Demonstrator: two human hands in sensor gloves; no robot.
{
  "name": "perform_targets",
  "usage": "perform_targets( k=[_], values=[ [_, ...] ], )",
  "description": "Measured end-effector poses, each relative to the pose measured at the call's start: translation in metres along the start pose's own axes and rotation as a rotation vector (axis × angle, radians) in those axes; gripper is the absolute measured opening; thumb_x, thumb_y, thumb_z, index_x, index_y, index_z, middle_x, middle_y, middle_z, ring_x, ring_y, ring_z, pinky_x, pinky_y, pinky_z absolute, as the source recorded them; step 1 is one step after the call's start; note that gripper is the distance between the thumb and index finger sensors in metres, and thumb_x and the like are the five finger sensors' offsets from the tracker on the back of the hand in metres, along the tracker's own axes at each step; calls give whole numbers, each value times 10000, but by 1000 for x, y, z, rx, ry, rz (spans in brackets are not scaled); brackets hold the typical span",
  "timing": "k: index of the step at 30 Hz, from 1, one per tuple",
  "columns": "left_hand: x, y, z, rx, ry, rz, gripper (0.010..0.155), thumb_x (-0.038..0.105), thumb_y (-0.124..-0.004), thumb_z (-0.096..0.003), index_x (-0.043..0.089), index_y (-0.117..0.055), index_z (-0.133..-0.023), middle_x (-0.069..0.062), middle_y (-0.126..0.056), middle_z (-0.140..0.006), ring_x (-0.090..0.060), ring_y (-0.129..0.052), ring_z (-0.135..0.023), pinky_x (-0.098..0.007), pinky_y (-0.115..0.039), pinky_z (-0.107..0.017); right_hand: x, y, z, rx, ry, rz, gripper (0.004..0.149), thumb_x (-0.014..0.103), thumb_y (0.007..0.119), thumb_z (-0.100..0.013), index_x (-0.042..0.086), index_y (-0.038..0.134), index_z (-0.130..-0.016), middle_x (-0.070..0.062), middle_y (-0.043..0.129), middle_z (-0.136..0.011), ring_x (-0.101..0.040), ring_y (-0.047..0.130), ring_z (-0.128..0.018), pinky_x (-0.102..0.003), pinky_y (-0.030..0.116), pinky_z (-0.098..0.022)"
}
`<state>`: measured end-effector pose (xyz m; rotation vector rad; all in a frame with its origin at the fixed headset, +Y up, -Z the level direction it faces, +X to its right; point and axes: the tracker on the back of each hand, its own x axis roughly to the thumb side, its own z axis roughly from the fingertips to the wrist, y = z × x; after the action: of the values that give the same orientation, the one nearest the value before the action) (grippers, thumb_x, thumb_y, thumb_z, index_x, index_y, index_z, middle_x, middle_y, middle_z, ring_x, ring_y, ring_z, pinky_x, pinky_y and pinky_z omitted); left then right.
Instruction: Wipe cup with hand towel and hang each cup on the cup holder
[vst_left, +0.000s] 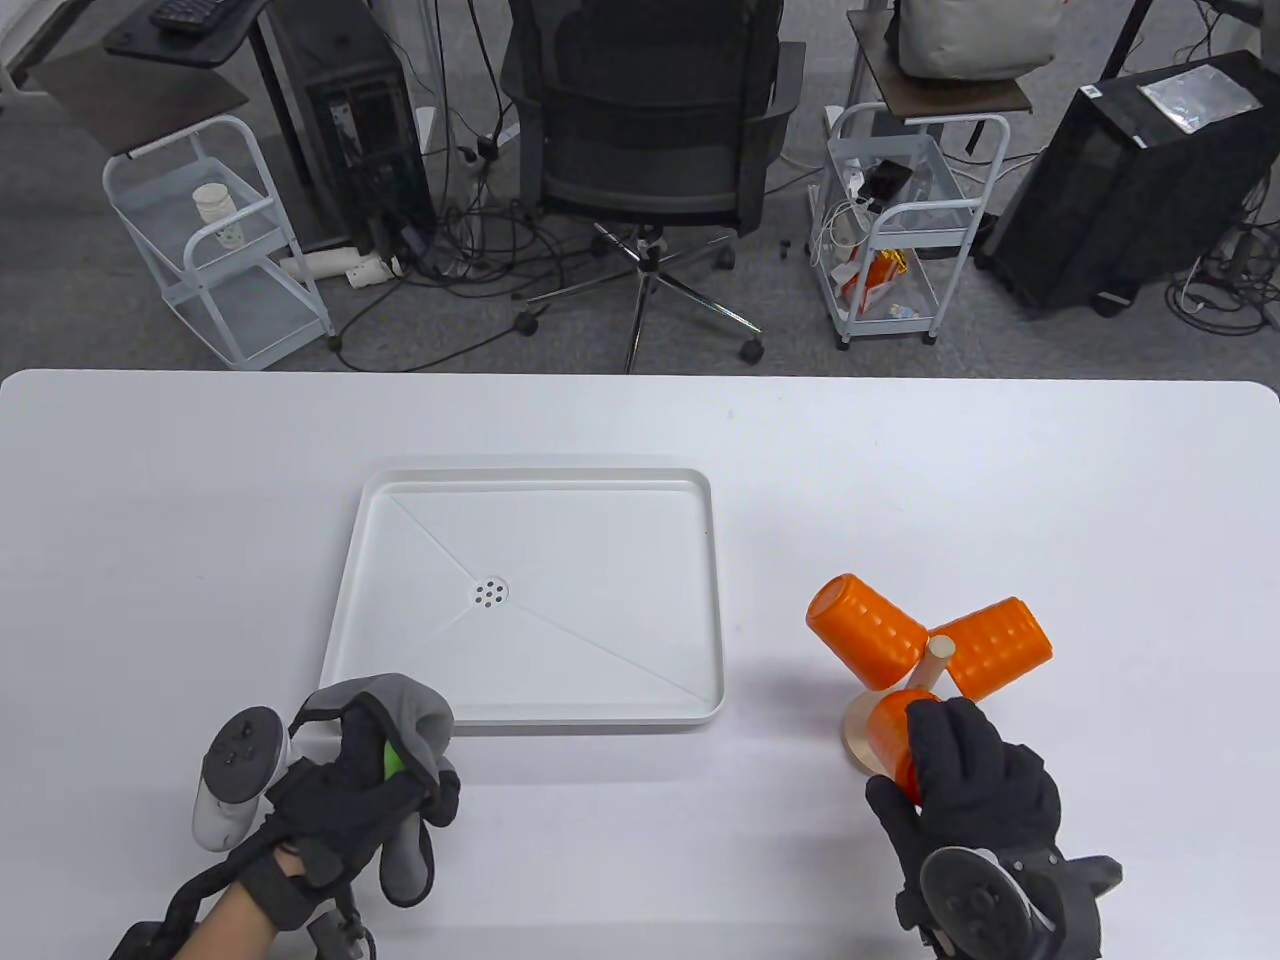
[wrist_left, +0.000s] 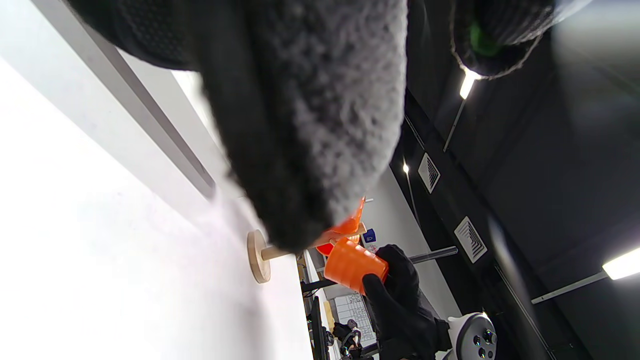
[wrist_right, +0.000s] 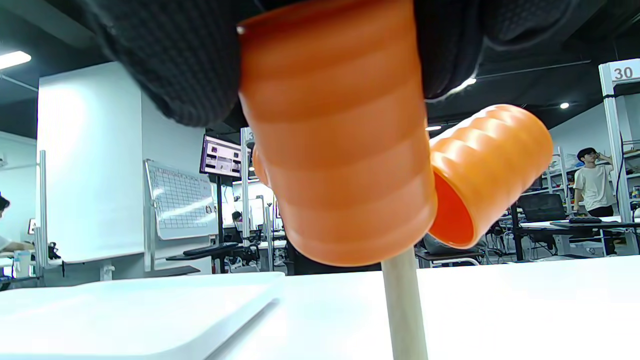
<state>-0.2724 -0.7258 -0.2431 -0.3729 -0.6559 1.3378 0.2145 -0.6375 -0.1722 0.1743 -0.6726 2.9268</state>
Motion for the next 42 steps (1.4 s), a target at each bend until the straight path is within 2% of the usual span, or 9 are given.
perform_targets(
  k=[19, 29, 37, 42],
  values=[
    [-2, -1, 1, -11, -9, -12, 838, 699, -663, -475, 438, -57, -992, -119, -208, -1121, -258, -927, -709, -574, -751, -595, 6, 25, 2, 48, -16, 159, 814, 437, 879, -427, 139, 462, -1059, -203, 503, -1062, -505, 715, -768, -685, 554, -644],
    [-3, -1, 1, -12, -11, -9, 837, 701, -661, -476, 436, -58, -993, -121, -209, -1121, -258, -927, -709, -577, -750, -594, 7, 26, 3, 76, 0, 175, 814, 460, 858, -437, 127, 456, -1062, -212, 488, -1068, -499, 696, -803, -682, 547, -653],
    [-4, -1, 1, -10, -7, -4, 837, 701, -661, -475, 436, -58, -993, -120, -209, -1121, -260, -926, -712, -578, -747, -595, 24, 10, 3, 48, -21, 93, 849, 484, 837, -448, 106, 413, -1079, -229, 424, -1104, -549, 530, -918, -701, 441, -695],
    [-4, 0, 1, -7, -3, 0, 837, 701, -661, -476, 437, -58, -992, -119, -208, -1121, -261, -925, -712, -579, -746, -597, 51, -1, -2, 17, -92, 30, 847, 508, 809, -462, 93, 412, -1084, -237, 416, -1124, -568, 477, -970, -708, 414, -711]
  ],
)
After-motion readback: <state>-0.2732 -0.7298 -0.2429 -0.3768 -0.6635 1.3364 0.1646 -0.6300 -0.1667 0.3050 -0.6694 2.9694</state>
